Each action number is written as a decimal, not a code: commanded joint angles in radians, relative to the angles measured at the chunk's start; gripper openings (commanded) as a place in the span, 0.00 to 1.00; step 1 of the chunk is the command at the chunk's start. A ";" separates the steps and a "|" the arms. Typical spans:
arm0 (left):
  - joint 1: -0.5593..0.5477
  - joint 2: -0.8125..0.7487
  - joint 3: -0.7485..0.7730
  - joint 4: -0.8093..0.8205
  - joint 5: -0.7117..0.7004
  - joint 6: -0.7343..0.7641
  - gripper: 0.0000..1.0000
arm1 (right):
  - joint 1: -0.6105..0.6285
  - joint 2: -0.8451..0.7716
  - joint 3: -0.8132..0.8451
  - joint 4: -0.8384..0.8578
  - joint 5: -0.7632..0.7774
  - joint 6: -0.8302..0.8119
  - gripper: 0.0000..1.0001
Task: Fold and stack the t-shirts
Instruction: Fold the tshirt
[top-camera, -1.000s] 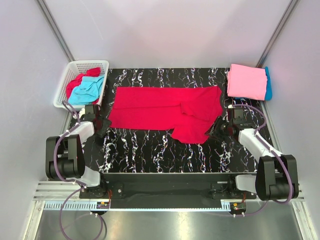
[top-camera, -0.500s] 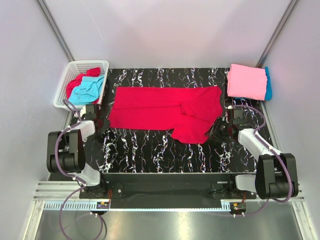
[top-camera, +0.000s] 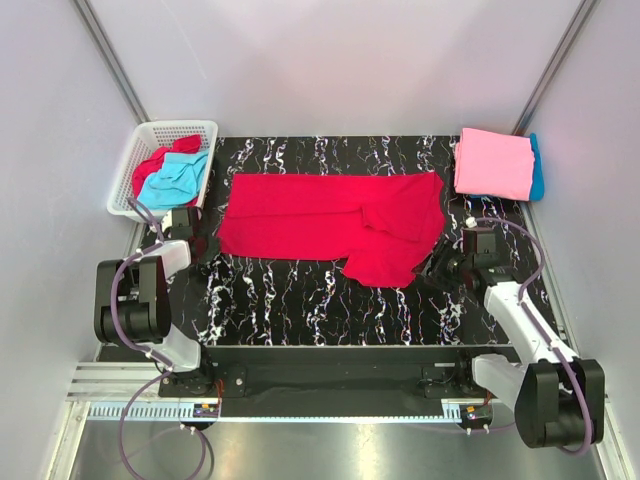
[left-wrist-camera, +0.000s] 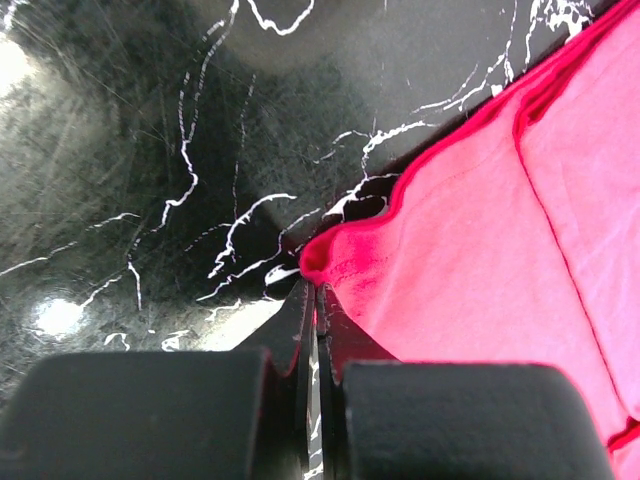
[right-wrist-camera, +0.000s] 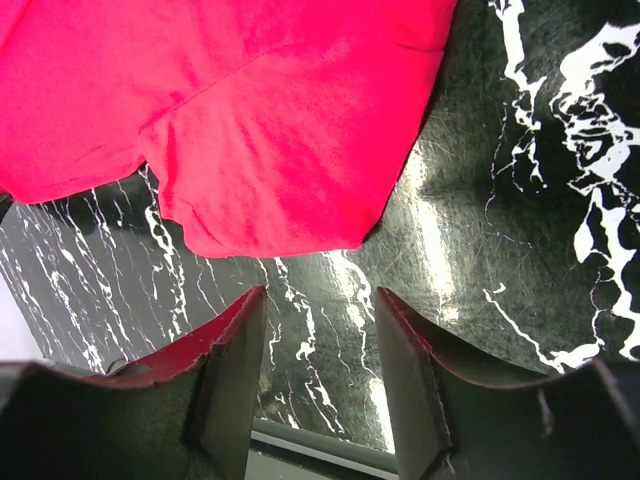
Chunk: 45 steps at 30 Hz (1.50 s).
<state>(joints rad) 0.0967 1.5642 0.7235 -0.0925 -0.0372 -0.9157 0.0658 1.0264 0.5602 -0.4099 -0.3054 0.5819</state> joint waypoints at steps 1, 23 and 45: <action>0.000 -0.033 -0.009 0.002 0.031 0.009 0.00 | 0.006 0.024 -0.017 -0.015 0.005 0.016 0.55; -0.008 -0.266 -0.003 -0.093 0.017 -0.006 0.00 | 0.006 0.242 -0.114 0.295 -0.044 0.128 0.44; -0.008 -0.288 0.019 -0.141 0.030 -0.006 0.00 | 0.006 0.098 0.062 0.012 0.009 0.095 0.00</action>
<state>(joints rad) 0.0917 1.3041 0.7105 -0.2440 0.0048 -0.9173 0.0658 1.1942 0.5385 -0.2863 -0.3412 0.7033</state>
